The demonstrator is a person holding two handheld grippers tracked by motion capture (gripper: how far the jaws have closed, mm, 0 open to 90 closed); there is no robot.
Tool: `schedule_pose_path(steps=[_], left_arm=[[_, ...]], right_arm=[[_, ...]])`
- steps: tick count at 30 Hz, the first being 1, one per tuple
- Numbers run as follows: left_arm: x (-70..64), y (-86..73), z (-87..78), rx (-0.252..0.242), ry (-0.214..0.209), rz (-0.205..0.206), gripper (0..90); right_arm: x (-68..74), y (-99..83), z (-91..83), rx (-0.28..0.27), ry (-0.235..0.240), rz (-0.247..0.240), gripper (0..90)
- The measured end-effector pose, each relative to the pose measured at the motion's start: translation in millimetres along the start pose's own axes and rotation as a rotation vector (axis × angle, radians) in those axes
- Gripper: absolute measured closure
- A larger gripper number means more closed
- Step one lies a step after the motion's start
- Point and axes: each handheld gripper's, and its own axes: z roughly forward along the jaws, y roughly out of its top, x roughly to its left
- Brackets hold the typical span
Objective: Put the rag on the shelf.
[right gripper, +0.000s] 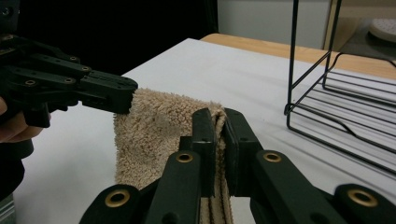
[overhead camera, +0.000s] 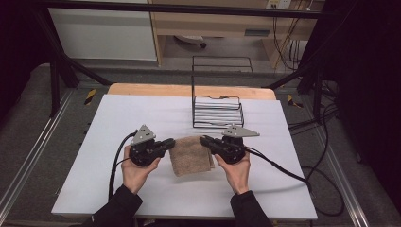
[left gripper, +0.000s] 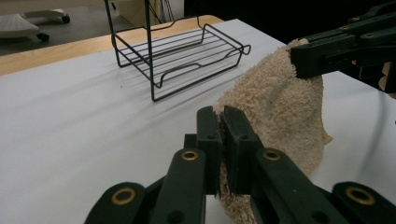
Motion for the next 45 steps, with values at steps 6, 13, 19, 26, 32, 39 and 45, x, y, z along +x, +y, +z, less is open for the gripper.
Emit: schedule_pose_path(steps=[6, 13, 19, 26, 32, 39, 45], left_arm=[[-3.2, 11.7, 3.7, -0.02, -0.002, 0.018, 85.5], [-7.9, 28.3, 6.7, -0.048, -0.001, 0.041, 85.5], [-9.4, 37.2, 8.0, -0.065, -0.001, 0.048, 85.5], [-10.2, 48.8, 9.3, -0.096, 0.001, 0.052, 85.6], [-12.1, 61.7, 9.3, -0.138, 0.002, 0.058, 85.6], [-12.8, 74.0, 9.2, -0.167, -0.001, 0.061, 85.7], [-12.6, 85.1, 9.7, -0.196, -0.001, 0.062, 85.7]], right_arm=[[-1.7, 5.4, -8.9, -0.035, -0.027, -0.017, 84.3], [-4.5, 13.4, -18.1, -0.074, -0.052, -0.025, 84.3], [-5.6, 22.4, -24.5, -0.104, -0.065, -0.033, 84.3], [-6.4, 31.9, -30.1, -0.137, -0.084, -0.046, 84.3], [-7.2, 42.0, -35.7, -0.169, -0.097, -0.053, 84.3], [-8.8, 52.9, -42.0, -0.202, -0.113, -0.059, 84.3], [-10.0, 61.8, -45.4, -0.231, -0.124, -0.058, 84.3]])
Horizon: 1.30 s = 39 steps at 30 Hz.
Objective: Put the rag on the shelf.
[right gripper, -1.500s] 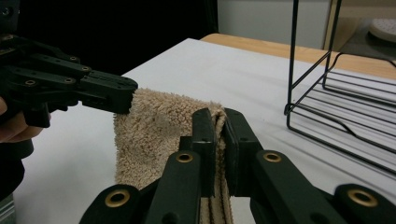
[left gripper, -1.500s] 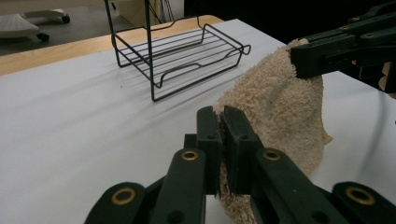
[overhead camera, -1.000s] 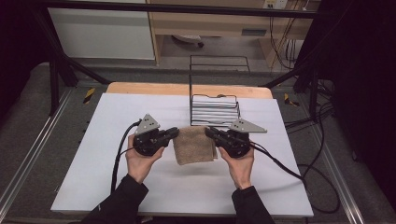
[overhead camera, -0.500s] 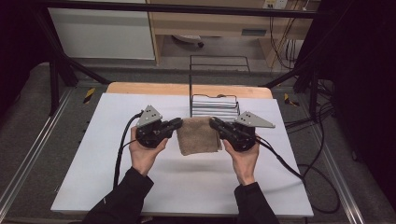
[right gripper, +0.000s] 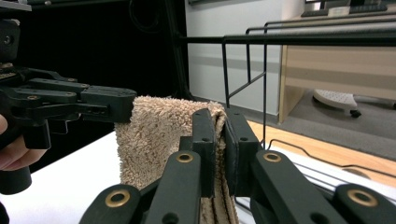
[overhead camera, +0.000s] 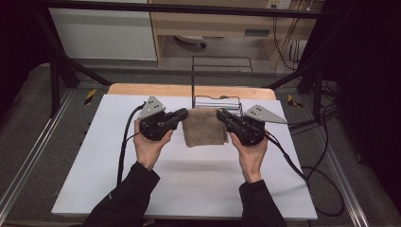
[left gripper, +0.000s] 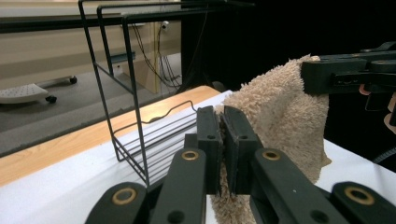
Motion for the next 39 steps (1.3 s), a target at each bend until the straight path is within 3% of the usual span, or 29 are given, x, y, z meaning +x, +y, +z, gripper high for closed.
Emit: schedule_pose_path(steps=[39], left_arm=[[2.5, 62.5, 13.7, -0.133, -0.009, 0.005, 86.4]], right_arm=[[-13.1, 60.1, -3.8, -0.124, -0.071, -0.053, 84.5]])
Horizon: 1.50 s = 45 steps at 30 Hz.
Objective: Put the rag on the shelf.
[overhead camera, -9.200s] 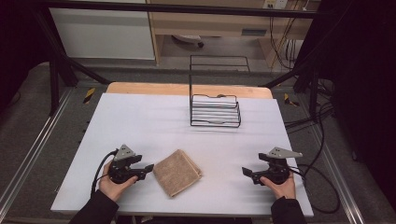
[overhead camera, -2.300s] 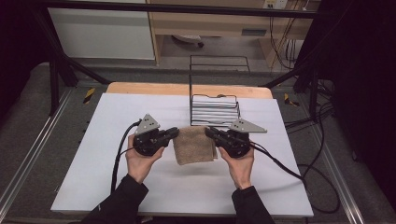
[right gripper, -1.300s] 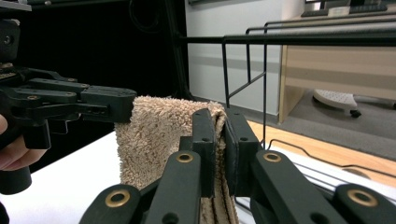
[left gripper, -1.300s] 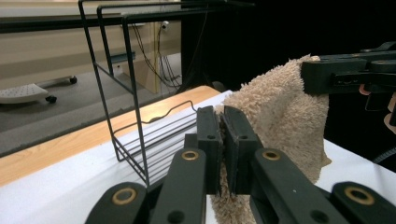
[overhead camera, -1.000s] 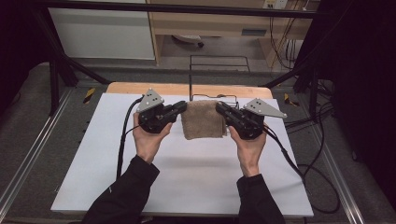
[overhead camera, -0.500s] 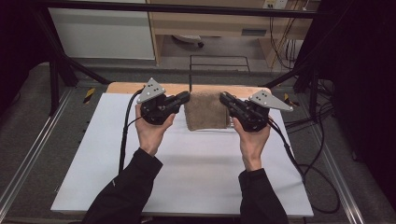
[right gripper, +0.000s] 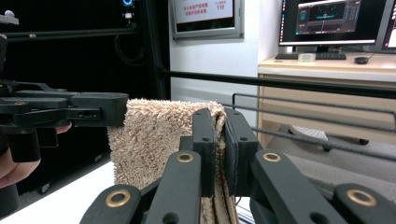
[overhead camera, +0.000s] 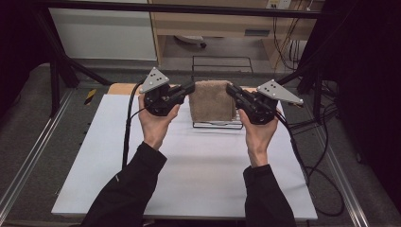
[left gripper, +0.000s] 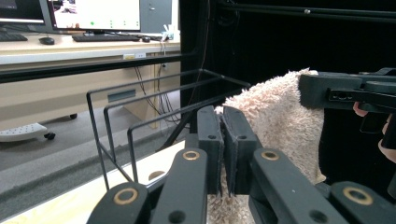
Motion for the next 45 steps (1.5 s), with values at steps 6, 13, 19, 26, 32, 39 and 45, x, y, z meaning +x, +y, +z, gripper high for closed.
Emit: schedule_pose_path(steps=[6, 13, 19, 26, 32, 39, 45], left_arm=[[-0.2, 11.1, 3.8, -0.017, 0.002, 0.013, 86.4], [-0.3, 26.2, 9.9, -0.034, 0.003, 0.021, 86.4], [-0.4, 40.7, 15.8, -0.046, 0.005, 0.035, 86.4], [2.7, 55.6, 23.9, -0.056, 0.008, 0.033, 86.4], [7.0, 65.8, 32.4, -0.059, 0.009, 0.023, 86.4], [11.6, 74.5, 42.4, -0.07, 0.006, 0.012, 86.4], [16.6, 83.9, 51.9, -0.071, 0.018, 0.015, 86.4]], right_arm=[[-2.8, 8.9, 0.6, -0.017, -0.008, -0.006, 84.5], [-6.7, 22.3, 1.9, -0.034, -0.025, -0.013, 84.5], [-12.1, 34.1, 3.5, -0.046, -0.039, -0.021, 84.5], [-16.8, 49.2, 6.6, -0.06, -0.053, -0.033, 84.5], [-22.9, 57.6, 10.9, -0.075, -0.058, -0.029, 84.5], [-30.3, 67.8, 15.9, -0.081, -0.071, -0.047, 84.5], [-37.6, 76.8, 22.8, -0.088, -0.076, -0.042, 84.5]])
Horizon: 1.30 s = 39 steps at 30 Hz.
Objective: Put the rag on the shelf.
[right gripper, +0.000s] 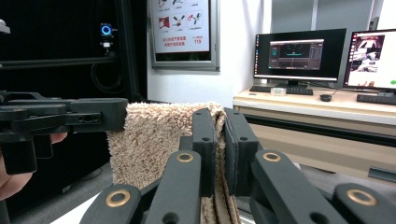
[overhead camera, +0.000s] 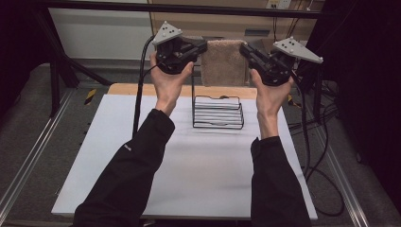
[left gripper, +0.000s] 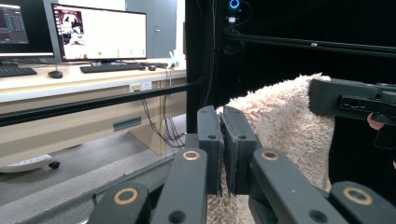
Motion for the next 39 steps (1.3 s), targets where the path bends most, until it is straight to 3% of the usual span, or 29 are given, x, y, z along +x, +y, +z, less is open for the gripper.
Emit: schedule_pose_path(steps=[13, 28, 39], left_arm=[[12.7, 12.8, 22.6, 0.029, 0.052, 0.043, 86.4], [32.9, 5.6, 43.8, 0.048, 0.072, 0.037, 86.4], [39.7, -1.7, 52.7, 0.065, 0.08, 0.071, 86.4]], right_arm=[[-15.5, 5.5, 23.1, 0.005, -0.012, 0.014, 84.5], [-30.4, -4.4, 48.8, 0.024, -0.011, 0.018, 84.5], [-38.0, -12.7, 59.0, 0.035, -0.01, 0.0, 84.4]])
